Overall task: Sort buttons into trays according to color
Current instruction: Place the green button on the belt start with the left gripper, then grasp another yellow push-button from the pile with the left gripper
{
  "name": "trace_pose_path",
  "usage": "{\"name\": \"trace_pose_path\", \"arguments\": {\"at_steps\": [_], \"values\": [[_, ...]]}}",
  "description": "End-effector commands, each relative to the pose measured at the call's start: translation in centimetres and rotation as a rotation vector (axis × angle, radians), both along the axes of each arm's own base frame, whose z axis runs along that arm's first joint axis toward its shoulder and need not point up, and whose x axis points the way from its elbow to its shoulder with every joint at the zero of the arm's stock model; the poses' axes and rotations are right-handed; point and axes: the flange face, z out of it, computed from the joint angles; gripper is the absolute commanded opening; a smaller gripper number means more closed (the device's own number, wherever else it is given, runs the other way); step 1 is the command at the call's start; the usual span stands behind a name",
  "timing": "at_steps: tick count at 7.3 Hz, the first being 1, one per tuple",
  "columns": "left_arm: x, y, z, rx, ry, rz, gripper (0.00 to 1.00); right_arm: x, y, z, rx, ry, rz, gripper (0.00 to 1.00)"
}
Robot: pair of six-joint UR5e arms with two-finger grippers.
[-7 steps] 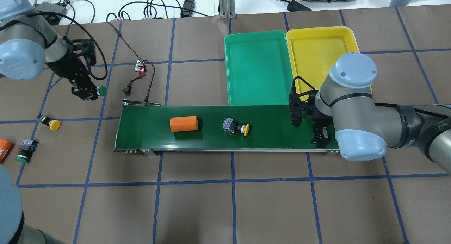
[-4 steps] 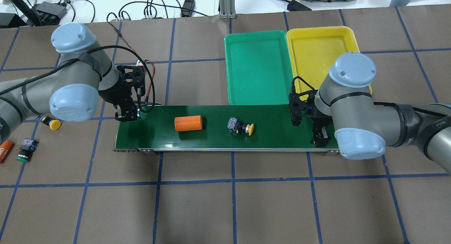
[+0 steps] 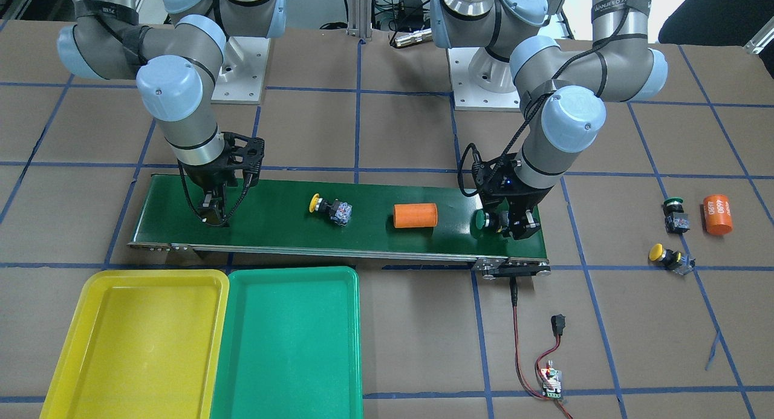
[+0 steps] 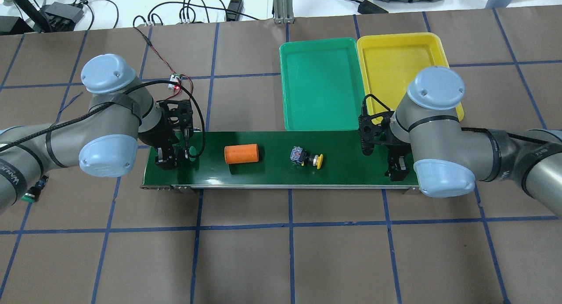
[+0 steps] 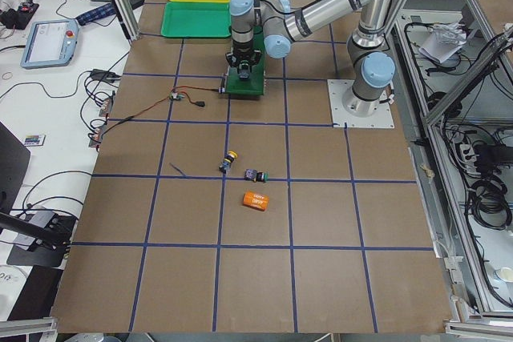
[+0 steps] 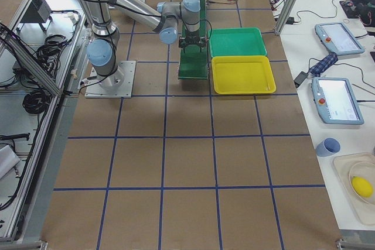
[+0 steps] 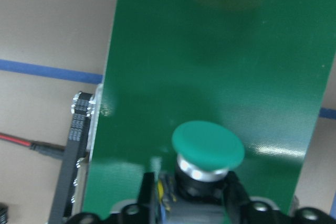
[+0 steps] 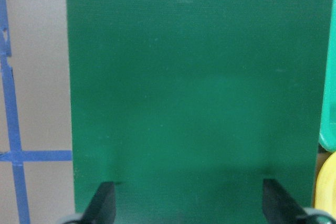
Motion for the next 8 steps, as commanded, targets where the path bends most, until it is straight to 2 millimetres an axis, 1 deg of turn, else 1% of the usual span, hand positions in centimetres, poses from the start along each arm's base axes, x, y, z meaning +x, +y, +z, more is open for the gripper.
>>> {"name": "trace_pose_path", "arguments": {"at_steps": [1, 2, 3, 4, 5, 6, 7, 8], "values": [[0.2, -0.1, 2.1, -0.041, -0.016, 0.013, 1.00, 0.1, 0.1, -0.1, 0.001, -0.002, 0.000, 1.00], [1.0, 0.0, 4.8, -0.078, -0.065, 0.023, 1.00, 0.0, 0.3, -0.1, 0.001, 0.006, 0.000, 1.00], [4.0, -0.5, 7.1, -0.073, -0.121, 0.065, 1.00, 0.0, 0.4, -0.1, 0.001, 0.012, 0.001, 1.00], [11.7, -2.3, 7.1, -0.038, -0.112, 0.190, 1.00, 0.0, 0.4, -0.1, 0.001, 0.012, 0.001, 1.00], [19.9, -2.7, 5.3, 0.019, -0.086, 0.178, 1.00, 0.0, 0.4, -0.1, 0.002, 0.009, 0.000, 1.00], [24.5, -3.9, 5.0, 0.009, -0.070, 0.117, 1.00, 0.0, 0.4, -0.1, 0.001, 0.009, -0.003, 1.00], [28.4, -5.7, 5.3, -0.006, -0.076, 0.115, 1.00, 0.1, 0.4, -0.1, 0.001, 0.007, -0.005, 1.00], [31.4, -6.0, 3.3, 0.018, -0.063, 0.142, 1.00, 0.1, 0.4, -0.1, 0.002, 0.006, -0.005, 1.00]]}}
